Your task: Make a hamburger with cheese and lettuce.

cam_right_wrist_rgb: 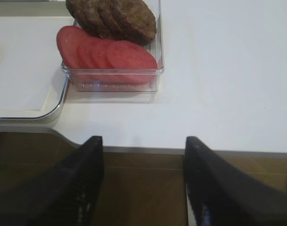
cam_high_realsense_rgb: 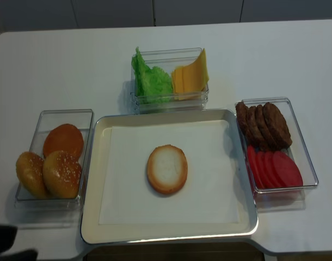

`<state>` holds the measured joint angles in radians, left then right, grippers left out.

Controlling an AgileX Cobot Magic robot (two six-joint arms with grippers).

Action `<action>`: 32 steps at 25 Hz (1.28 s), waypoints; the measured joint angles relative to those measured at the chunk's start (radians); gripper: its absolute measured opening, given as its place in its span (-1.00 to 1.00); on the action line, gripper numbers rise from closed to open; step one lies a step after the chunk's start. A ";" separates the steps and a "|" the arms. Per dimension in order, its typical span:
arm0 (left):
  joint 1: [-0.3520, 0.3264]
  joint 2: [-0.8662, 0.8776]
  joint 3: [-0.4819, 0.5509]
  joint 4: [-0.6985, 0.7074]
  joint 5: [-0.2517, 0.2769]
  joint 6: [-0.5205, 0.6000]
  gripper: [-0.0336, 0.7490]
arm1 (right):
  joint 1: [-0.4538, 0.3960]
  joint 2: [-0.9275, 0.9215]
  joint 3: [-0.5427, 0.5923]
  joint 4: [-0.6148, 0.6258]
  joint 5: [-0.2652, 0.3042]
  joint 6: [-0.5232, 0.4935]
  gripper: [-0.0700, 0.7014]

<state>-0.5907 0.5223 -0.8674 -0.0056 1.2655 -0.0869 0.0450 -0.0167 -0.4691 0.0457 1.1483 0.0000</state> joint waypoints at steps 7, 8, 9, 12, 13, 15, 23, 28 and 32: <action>0.000 -0.255 0.084 0.000 0.007 0.047 -0.03 | 0.000 0.000 0.000 0.000 0.000 0.000 0.30; 0.000 -0.291 0.095 0.000 0.007 0.049 -0.03 | 0.000 0.000 0.000 0.000 0.000 0.000 0.30; 0.000 -0.324 0.106 0.000 0.007 0.051 -0.03 | 0.000 0.000 0.000 0.000 0.000 0.000 0.30; 0.000 -0.408 0.145 0.000 0.009 0.053 -0.03 | 0.000 0.000 0.000 0.000 0.000 0.000 0.30; 0.000 -0.433 0.157 0.000 0.011 0.058 -0.03 | 0.000 0.000 0.000 0.000 0.000 0.000 0.30; 0.000 -0.474 0.183 0.000 0.013 0.077 -0.04 | 0.000 0.000 0.000 0.000 0.000 0.000 0.30; 0.000 -0.539 0.294 0.000 0.015 0.099 -0.04 | 0.000 0.000 0.000 0.000 0.000 0.000 0.30; 0.000 -0.539 0.346 -0.003 -0.008 0.103 -0.04 | 0.000 0.000 0.000 0.000 0.000 0.000 0.30; 0.000 -0.539 0.372 0.006 -0.058 0.105 -0.04 | 0.000 0.000 0.000 0.000 0.000 0.000 0.30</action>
<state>-0.5907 -0.0165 -0.4957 0.0000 1.2076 0.0183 0.0450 -0.0167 -0.4691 0.0457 1.1483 0.0000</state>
